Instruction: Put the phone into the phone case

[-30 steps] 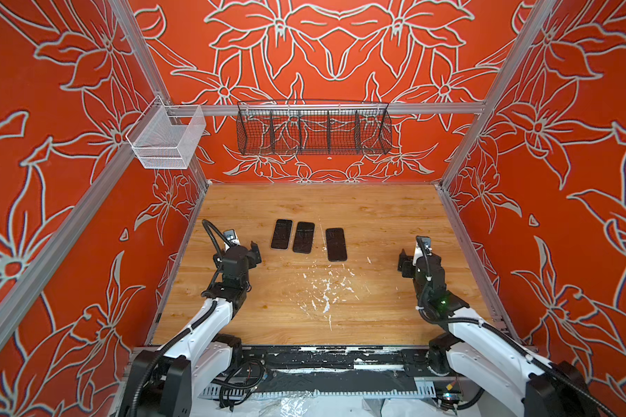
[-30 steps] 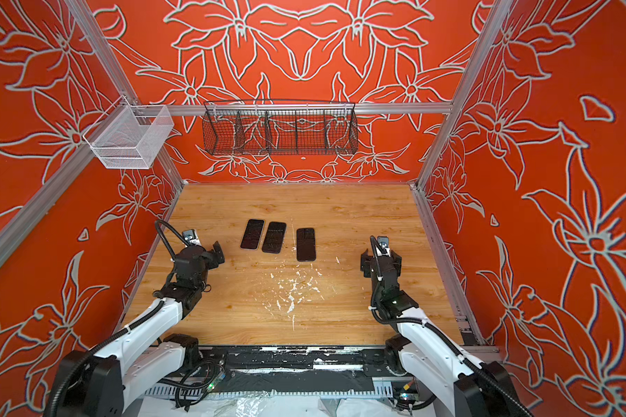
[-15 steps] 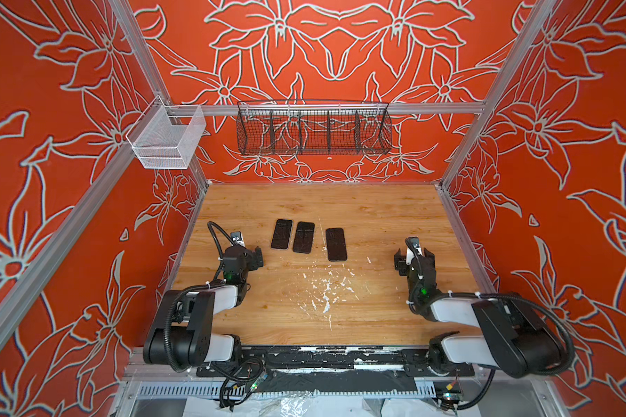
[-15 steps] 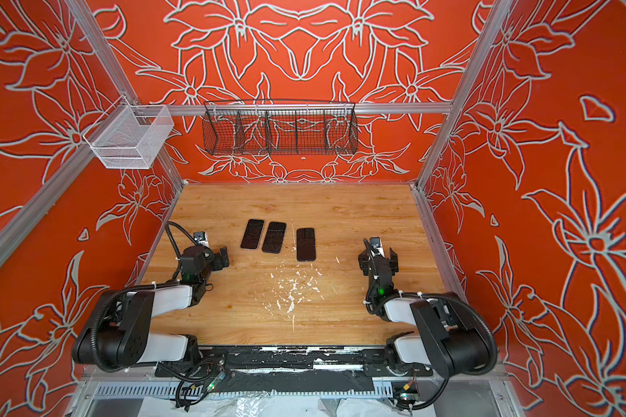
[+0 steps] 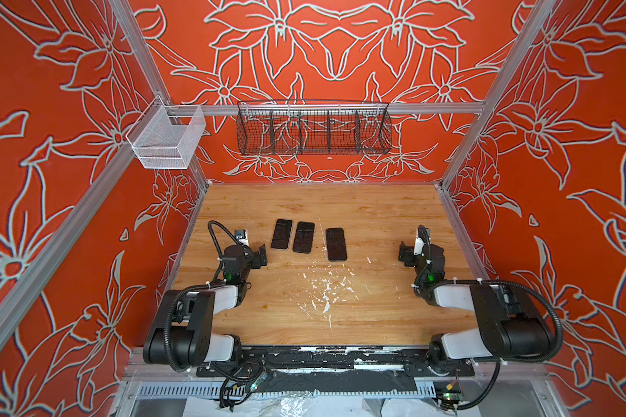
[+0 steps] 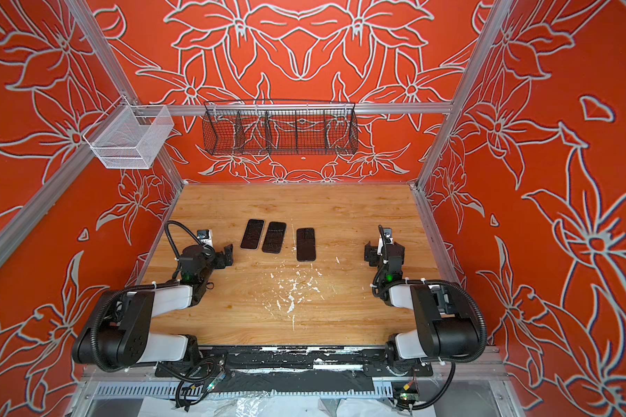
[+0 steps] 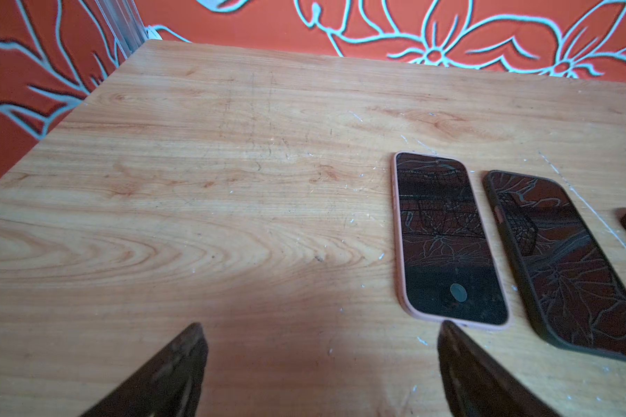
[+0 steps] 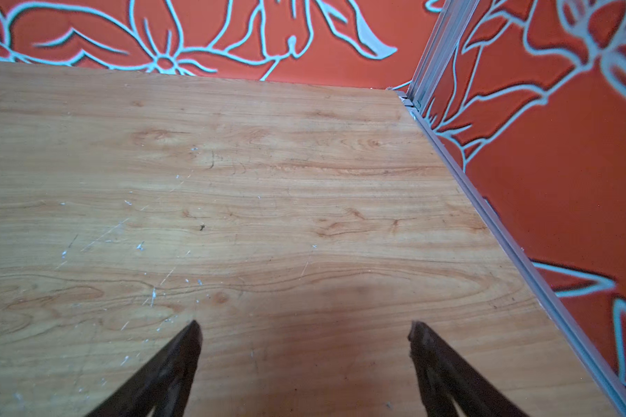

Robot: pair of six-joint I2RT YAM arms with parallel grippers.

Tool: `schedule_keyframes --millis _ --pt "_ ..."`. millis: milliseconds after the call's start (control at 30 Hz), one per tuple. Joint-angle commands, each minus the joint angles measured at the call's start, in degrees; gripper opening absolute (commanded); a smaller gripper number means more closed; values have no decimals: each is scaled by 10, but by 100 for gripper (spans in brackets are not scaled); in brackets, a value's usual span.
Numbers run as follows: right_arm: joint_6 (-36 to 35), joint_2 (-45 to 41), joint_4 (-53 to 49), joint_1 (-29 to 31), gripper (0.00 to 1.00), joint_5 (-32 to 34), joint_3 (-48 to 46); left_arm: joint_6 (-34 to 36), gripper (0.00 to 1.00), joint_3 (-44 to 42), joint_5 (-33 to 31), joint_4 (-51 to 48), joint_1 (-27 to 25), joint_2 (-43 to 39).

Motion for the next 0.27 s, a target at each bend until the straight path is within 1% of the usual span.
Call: schedule_keyframes --millis 0,67,100,133,233 --pt "6 -1 -6 -3 93 -15 8 9 97 1 9 14 1 5" --pt "6 5 12 -3 94 -16 4 8 97 2 9 14 1 6" --pt "6 3 5 -3 95 -16 5 7 97 4 12 11 1 7" --pt "6 1 0 -3 98 -15 6 8 97 4 14 10 3 7" --pt "6 2 7 -4 98 -16 4 9 97 0 12 15 2 4"
